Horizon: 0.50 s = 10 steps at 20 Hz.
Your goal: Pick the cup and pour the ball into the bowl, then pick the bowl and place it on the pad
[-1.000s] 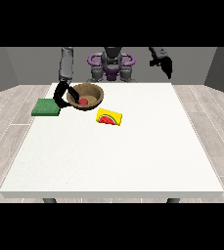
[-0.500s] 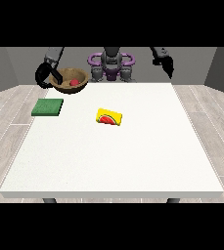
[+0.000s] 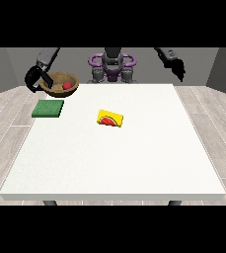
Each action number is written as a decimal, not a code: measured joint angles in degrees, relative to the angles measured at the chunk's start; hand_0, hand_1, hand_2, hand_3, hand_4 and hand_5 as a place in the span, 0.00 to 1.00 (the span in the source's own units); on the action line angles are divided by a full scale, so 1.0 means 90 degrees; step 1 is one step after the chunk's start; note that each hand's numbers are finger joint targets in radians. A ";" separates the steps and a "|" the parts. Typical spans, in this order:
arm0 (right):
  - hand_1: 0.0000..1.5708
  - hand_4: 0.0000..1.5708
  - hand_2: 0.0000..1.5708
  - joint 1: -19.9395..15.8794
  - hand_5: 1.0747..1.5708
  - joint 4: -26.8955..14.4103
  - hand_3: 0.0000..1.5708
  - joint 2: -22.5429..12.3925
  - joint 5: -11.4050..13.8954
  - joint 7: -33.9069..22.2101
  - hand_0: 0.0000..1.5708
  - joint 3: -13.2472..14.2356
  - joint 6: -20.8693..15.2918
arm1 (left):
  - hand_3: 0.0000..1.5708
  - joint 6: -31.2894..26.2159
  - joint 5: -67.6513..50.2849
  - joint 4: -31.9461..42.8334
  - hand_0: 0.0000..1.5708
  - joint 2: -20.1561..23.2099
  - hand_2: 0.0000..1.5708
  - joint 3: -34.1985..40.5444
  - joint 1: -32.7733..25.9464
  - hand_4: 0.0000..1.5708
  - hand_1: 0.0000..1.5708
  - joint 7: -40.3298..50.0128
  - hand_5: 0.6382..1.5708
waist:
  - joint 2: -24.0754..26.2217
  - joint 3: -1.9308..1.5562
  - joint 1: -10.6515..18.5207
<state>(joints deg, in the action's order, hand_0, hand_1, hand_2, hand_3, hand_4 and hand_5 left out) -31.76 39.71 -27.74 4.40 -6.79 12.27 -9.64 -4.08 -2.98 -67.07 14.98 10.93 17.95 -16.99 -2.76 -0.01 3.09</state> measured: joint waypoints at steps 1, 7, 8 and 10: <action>1.00 0.56 1.00 0.0060 1.00 -0.0031 0.00 -0.0131 -0.0069 0.0098 1.00 0.0104 0.0082 | 0.00 -0.0180 -0.0175 0.0002 0.00 0.0220 0.00 0.0198 0.0029 0.84 0.00 -0.0013 0.99 | -0.0059 0.0000 0.0034; 1.00 0.51 1.00 0.0228 0.99 -0.0059 0.00 -0.0427 -0.0266 0.0699 1.00 0.0458 0.0153 | 0.00 -0.1144 -0.1052 0.0441 0.00 0.1498 0.00 0.1332 0.0238 0.81 0.00 -0.0217 1.00 | -0.0588 0.0000 0.0180; 1.00 0.50 1.00 0.0270 0.99 -0.0087 0.00 -0.0434 -0.0293 0.0813 1.00 0.0504 0.0160 | 0.00 -0.1245 -0.1143 0.0513 0.00 0.1637 0.00 0.1455 0.0238 0.79 0.00 -0.0226 1.00 | -0.0630 0.0002 0.0191; 1.00 0.49 1.00 0.0275 0.99 -0.0067 0.00 -0.0408 -0.0355 0.0994 1.00 0.0591 0.0111 | 0.00 -0.1563 -0.1338 0.0799 0.00 0.1957 0.00 0.1733 0.0252 0.77 0.00 -0.0430 0.99 | -0.0820 0.0002 0.0186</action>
<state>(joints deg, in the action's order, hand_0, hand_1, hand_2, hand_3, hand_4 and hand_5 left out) -29.28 39.11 -31.42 1.20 2.15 17.59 -8.64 -18.15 -15.03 -59.88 32.59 26.53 20.22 -20.85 -10.14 0.01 4.76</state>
